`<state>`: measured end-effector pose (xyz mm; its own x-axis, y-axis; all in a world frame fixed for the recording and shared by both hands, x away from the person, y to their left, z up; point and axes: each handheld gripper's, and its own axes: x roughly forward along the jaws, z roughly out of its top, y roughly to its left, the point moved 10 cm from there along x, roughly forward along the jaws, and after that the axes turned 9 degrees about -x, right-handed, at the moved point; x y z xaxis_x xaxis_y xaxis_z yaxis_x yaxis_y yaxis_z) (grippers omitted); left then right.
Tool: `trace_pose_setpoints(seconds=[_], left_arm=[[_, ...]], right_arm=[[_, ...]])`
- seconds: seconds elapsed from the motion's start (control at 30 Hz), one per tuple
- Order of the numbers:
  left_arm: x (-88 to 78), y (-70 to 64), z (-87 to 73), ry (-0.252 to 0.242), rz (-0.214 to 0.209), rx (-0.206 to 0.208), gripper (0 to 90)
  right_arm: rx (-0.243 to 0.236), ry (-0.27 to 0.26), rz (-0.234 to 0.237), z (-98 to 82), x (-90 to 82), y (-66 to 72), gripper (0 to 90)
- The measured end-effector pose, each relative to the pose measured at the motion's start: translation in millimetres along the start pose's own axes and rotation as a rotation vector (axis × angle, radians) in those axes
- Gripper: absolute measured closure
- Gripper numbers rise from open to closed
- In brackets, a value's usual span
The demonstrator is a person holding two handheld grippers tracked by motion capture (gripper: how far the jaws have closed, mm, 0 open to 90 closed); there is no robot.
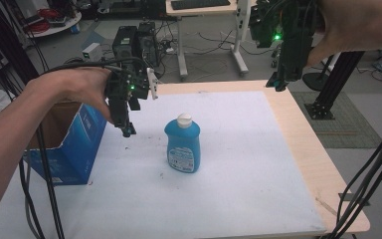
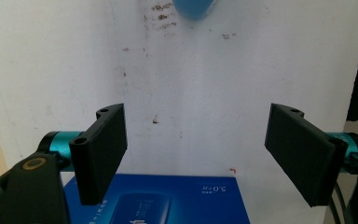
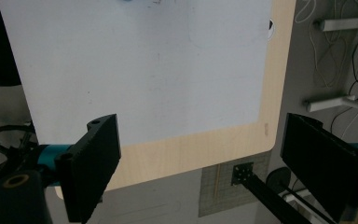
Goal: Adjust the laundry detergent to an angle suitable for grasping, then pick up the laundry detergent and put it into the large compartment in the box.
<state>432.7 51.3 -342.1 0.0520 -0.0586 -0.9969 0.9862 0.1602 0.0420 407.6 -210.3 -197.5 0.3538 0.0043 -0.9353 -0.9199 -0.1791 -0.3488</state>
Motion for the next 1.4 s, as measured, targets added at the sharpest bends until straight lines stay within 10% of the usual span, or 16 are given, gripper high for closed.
trace_pose_setpoints(seconds=[1.4], left_arm=[[4.3,-0.3,11.1,-0.026,-0.017,0.036,21.0]], right_arm=[[0.003,0.02,-0.006,-3.6,-0.2,0.6,11.3]])
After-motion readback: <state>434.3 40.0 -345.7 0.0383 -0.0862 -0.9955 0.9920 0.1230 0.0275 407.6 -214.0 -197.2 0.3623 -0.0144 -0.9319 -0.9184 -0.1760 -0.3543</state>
